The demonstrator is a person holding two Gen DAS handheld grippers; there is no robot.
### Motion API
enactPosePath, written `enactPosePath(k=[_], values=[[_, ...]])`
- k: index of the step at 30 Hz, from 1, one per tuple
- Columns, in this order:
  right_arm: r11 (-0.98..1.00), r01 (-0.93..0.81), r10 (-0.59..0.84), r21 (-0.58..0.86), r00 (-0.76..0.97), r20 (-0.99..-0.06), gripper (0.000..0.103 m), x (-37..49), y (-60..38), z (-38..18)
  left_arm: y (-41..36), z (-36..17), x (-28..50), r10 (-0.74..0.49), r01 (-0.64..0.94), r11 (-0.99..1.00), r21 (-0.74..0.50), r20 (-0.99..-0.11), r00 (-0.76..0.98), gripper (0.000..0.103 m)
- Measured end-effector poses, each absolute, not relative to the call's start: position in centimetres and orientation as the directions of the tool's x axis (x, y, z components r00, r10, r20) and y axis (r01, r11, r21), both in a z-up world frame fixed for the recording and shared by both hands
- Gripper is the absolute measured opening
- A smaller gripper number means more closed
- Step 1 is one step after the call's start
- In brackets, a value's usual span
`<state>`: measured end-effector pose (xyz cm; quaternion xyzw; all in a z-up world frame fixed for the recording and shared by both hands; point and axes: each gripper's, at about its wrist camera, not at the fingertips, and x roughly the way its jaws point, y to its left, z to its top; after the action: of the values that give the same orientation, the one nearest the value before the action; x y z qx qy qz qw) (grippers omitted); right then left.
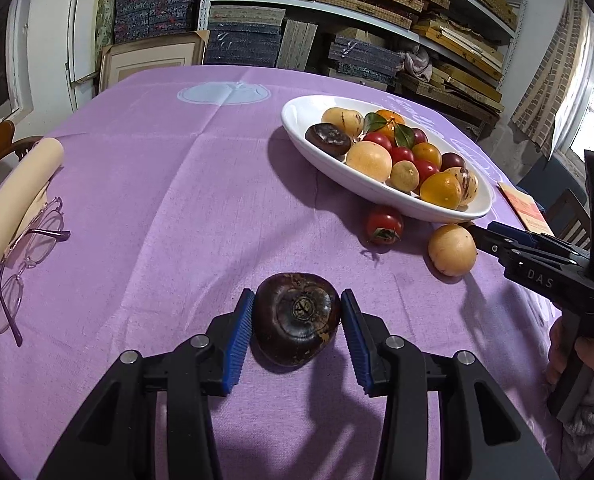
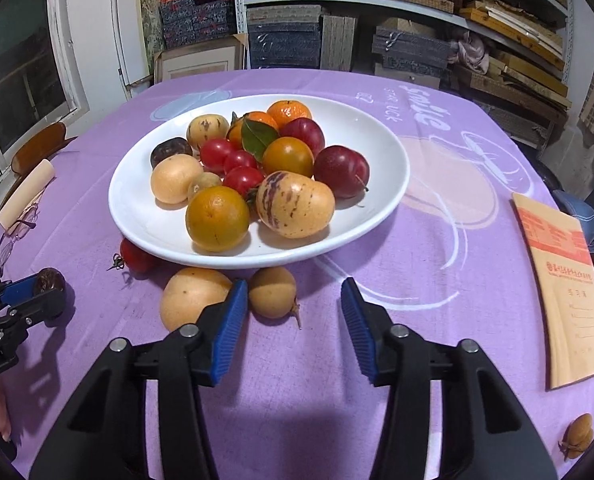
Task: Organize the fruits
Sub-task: 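Lift the purple fruit with the left gripper while the right grasps the small tan fruit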
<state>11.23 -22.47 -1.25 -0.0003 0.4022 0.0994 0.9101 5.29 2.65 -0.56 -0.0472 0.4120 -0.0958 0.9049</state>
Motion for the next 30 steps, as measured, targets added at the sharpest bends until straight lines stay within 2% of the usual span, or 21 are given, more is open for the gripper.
enactPosePath(k=[6,13,24,30], values=[[0.970,-0.202,0.234,0.136,0.621,-0.748,0.046,12.4,-22.5,-1.7,2.7,-0.6,5.3,-0.213,0.134,0.977,-0.166,-0.739,0.639,0.044],[0.960,-0.224,0.271,0.167,0.601,-0.752,0.028,12.7,-22.0,-2.0,2.7,-0.7,5.3,-0.216,0.133,0.976,-0.170,-0.742,0.635,0.044],[0.963,-0.229,0.258,0.144,0.612,-0.747,0.027,11.8,-21.8,-1.8,2.7,-0.9,5.5,-0.222,0.135,0.975,-0.176,-0.745,0.629,0.044],[0.963,-0.221,0.261,0.151,0.651,-0.713,0.027,9.4,-22.8,-0.6,2.6,-0.6,5.2,-0.240,0.151,0.971,-0.187,-0.727,0.643,0.044]])
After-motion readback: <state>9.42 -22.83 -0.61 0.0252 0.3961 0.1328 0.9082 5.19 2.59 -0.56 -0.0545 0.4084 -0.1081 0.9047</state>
